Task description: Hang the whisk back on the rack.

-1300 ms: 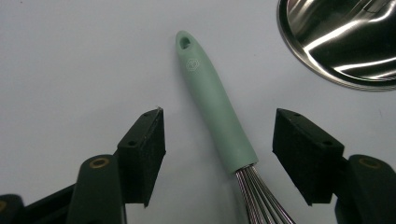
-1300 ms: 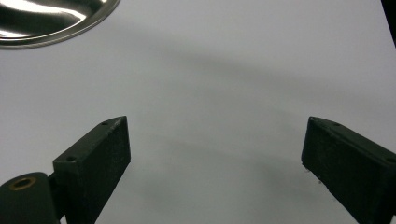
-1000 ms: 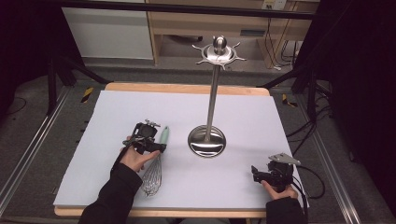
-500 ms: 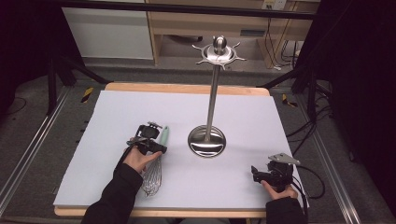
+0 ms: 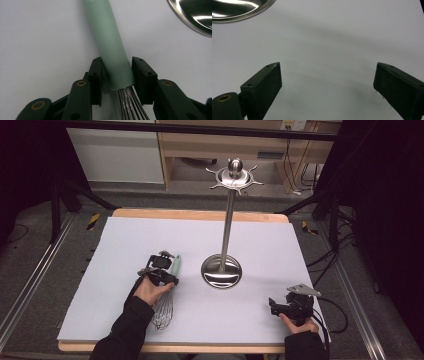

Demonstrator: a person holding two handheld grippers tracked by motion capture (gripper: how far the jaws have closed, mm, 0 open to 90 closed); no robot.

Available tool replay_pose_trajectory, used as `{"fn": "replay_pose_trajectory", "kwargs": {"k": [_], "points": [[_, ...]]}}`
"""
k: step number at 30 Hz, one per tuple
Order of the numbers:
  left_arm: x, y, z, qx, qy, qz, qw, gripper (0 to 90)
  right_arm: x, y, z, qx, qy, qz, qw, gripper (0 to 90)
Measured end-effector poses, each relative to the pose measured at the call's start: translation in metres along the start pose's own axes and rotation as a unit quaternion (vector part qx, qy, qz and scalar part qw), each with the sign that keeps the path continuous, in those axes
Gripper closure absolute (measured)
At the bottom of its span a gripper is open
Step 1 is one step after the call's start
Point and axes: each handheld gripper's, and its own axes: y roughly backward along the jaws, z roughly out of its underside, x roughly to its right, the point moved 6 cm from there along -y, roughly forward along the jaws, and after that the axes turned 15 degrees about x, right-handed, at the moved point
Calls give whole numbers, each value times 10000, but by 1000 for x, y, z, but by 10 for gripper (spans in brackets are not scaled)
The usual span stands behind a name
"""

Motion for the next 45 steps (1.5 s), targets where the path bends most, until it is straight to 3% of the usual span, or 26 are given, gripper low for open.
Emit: {"fn": "replay_pose_trajectory", "kwargs": {"k": [5,10,13,19,26,34,41,43,45], "points": [[-1,0,-1,-28,184,3,9998,642,0,0,0,-2,21,2,10000,85],[-2,0,-2,-54,239,-25,9997,664,0,0,0,-16,4,-12,10000,85],[-1,1,-1,-47,206,-6,9998,685,0,0,0,-15,7,-9,10000,85],[4,16,-6,201,21,100,9997,692,0,0,0,-11,5,-3,10000,85],[8,32,-9,483,-14,238,9985,693,0,0,0,-27,5,-8,10000,85],[11,55,-11,1002,-61,367,9943,693,0,0,0,-8,0,4,10000,85],[12,70,-9,1288,-195,453,9904,693,0,0,0,-18,9,-2,10000,85],[12,76,-9,1402,-234,469,9887,693,0,0,0,-25,3,-8,10000,85],[14,83,-8,1600,-248,535,9853,693,0,0,0,-14,-8,1,10000,85]]}}
